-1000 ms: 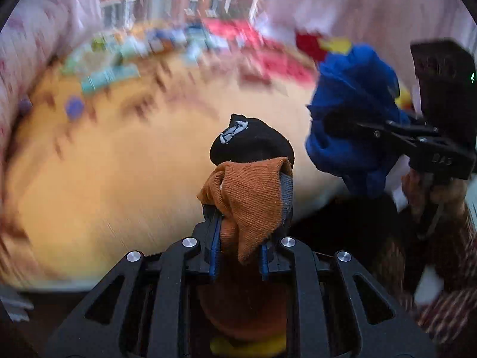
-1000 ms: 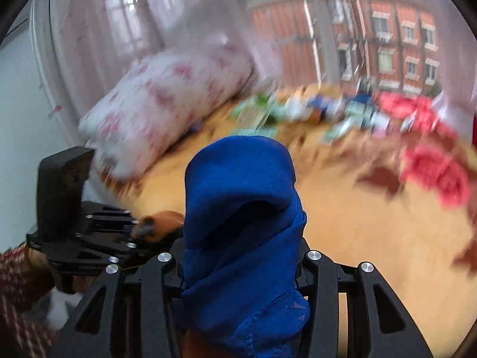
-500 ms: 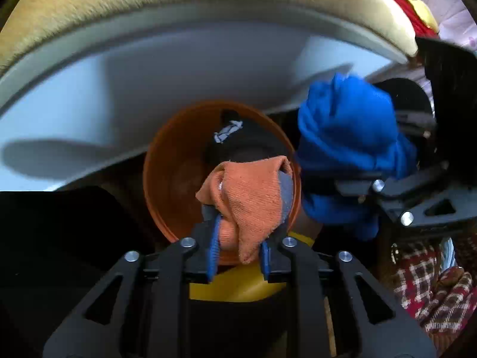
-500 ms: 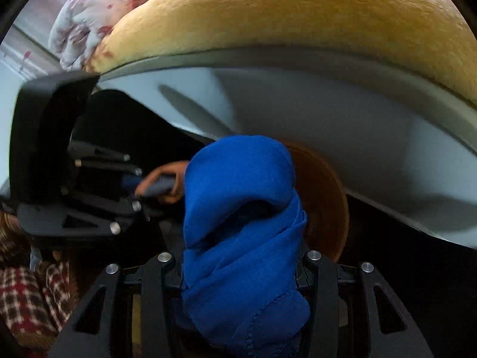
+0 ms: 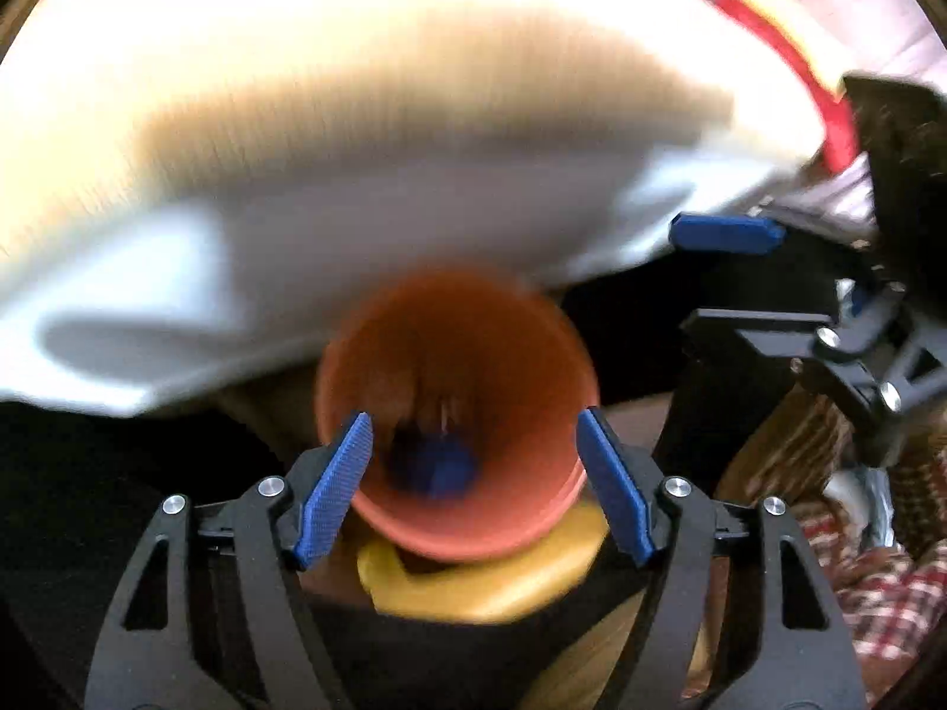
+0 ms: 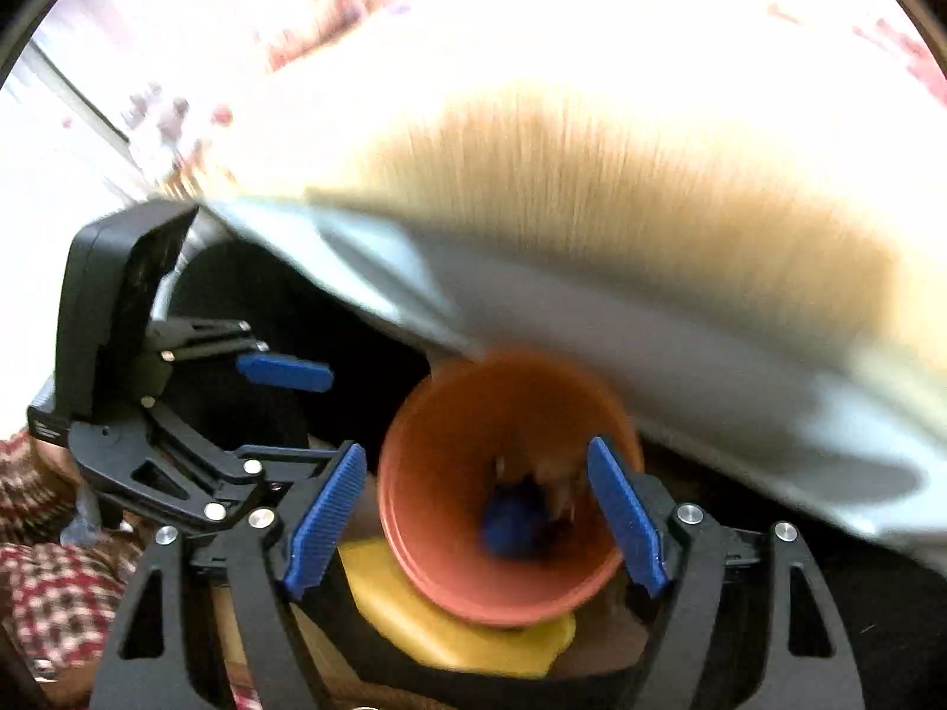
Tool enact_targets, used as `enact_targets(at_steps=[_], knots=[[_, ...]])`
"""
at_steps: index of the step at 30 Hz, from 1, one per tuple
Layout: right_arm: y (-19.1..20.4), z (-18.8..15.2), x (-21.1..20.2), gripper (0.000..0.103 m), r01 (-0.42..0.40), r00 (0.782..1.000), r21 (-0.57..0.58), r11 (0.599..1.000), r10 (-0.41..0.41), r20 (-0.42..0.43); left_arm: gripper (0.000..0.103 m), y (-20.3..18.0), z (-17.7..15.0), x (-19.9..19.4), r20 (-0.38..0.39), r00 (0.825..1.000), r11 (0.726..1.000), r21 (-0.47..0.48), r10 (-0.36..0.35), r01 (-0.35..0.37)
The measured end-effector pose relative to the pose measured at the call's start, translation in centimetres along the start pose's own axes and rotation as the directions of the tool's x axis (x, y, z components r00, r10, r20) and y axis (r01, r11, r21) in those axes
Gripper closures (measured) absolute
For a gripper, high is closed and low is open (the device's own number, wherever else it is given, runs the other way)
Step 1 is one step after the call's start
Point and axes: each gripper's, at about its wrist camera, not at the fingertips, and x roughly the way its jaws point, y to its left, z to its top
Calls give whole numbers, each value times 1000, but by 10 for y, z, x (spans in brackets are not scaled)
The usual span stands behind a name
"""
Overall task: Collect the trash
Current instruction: 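Lower both items into the orange bucket and open both grippers, then grasp the teal tube with the left gripper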
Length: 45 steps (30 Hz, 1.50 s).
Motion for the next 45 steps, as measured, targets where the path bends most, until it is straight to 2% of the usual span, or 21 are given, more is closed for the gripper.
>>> enact_targets(at_steps=[1, 3, 4, 6, 8, 10, 12, 16, 18, 21, 23, 25, 28, 30, 33, 36, 38, 40, 43, 45], knots=[[0, 10, -14, 21, 0, 998, -4, 1000, 0, 67, 33, 0, 8, -18, 80, 997, 1000, 13, 13, -14], [2, 31, -42, 14, -1, 978, -20, 1000, 6, 210, 28, 11, 23, -51, 203, 979, 999, 21, 32, -38], [2, 39, -52, 13, -1, 962, -31, 1000, 9, 274, 21, 14, 35, -68, 272, 961, 998, 20, 53, -61], [3, 56, -70, 10, 9, 923, -44, 999, 8, 384, 20, 23, 57, -89, 347, 934, 995, 8, 89, -98], [2, 70, -79, 8, 9, 897, -45, 999, 11, 443, 20, 38, 86, -104, 396, 911, 993, -9, 115, -121], [2, 84, -77, 8, -6, 892, -39, 999, 23, 452, 20, 51, 108, -110, 423, 901, 994, 7, 100, -113], [-4, 90, -75, 8, -25, 891, -28, 999, 35, 452, 20, 64, 136, -109, 440, 893, 989, 58, 96, -135], [-8, 99, -61, 8, -45, 903, -16, 999, 48, 426, 20, 89, 186, -99, 428, 901, 973, 172, 67, -155], [-13, 98, -55, 8, -32, 910, -10, 999, 33, 414, 20, 108, 216, -93, 416, 901, 965, 161, 123, -206], [-23, 100, -46, 8, -35, 918, 10, 999, 28, 396, 20, 131, 244, -83, 381, 913, 959, 174, 146, -225], [-30, 101, -41, 8, -34, 920, 24, 999, 22, 390, 20, 153, 268, -70, 325, 931, 956, 175, 169, -235], [-37, 105, -38, 8, -35, 923, 39, 999, 17, 385, 20, 167, 281, -61, 300, 932, 948, 178, 203, -264], [-49, 111, -32, 8, -45, 927, 62, 997, 19, 375, 20, 183, 295, -46, 270, 940, 945, 189, 211, -266], [-57, 114, -28, 8, -49, 930, 81, 996, 16, 368, 20, 189, 304, -31, 218, 953, 944, 210, 209, -256], [-65, 118, -23, 8, -63, 934, 97, 993, 24, 356, 20, 193, 313, -13, 158, 958, 933, 234, 241, -273], [-69, 120, -20, 8, -72, 934, 105, 992, 30, 356, 35, 199, 321, -6, 130, 963, 952, 167, 235, -255], [-70, 121, -19, 8, -74, 932, 109, 991, 30, 362, 57, 201, 322, -5, 116, 969, 966, 115, 220, -233], [-70, 122, -19, 8, -81, 931, 107, 991, 37, 362, 68, 195, 320, -7, 113, 967, 966, 101, 227, -238], [-69, 126, -21, 8, -77, 928, 99, 992, 35, 370, 71, 181, 309, -12, 136, 955, 957, 88, 264, -277], [-69, 129, -22, 8, -69, 927, 96, 993, 28, 375, 71, 173, 304, -13, 154, 957, 963, 68, 247, -260]])
